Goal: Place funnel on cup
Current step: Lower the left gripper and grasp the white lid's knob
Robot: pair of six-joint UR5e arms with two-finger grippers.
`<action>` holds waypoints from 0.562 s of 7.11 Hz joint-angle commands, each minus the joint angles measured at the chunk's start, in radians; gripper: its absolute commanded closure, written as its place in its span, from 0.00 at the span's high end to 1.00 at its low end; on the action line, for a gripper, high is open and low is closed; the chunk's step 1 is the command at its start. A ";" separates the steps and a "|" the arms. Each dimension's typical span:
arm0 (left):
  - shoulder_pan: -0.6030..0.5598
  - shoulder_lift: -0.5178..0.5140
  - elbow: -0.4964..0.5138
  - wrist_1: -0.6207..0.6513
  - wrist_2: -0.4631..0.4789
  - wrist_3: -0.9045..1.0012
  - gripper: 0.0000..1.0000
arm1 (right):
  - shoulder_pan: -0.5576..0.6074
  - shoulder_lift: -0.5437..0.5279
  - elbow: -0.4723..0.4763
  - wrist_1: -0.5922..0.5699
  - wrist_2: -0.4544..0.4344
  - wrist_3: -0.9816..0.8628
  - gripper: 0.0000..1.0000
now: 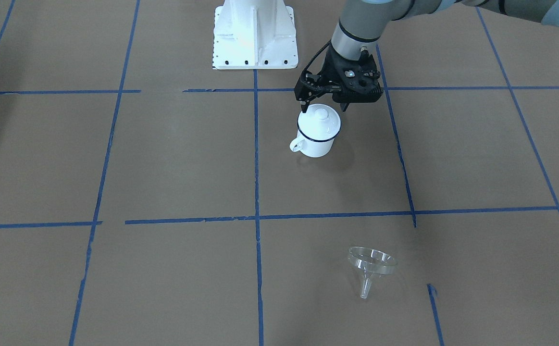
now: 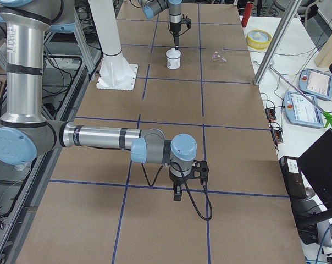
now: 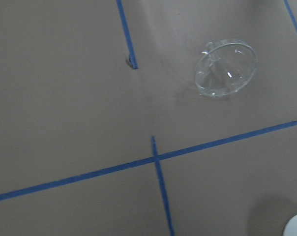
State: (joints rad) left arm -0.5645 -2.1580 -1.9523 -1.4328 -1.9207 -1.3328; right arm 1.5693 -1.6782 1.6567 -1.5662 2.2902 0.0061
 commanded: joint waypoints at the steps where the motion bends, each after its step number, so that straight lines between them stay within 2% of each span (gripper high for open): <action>1: 0.023 0.006 0.013 0.003 0.031 -0.006 1.00 | 0.000 0.000 0.000 0.000 0.000 0.000 1.00; 3: 0.028 0.015 0.015 0.003 0.035 -0.005 1.00 | 0.000 0.000 0.000 0.000 0.000 0.000 1.00; 4: 0.034 0.017 0.015 0.003 0.035 -0.005 0.93 | 0.000 0.000 0.000 0.000 0.000 0.000 1.00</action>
State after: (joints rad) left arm -0.5362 -2.1438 -1.9380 -1.4297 -1.8865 -1.3381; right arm 1.5693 -1.6782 1.6567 -1.5662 2.2902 0.0061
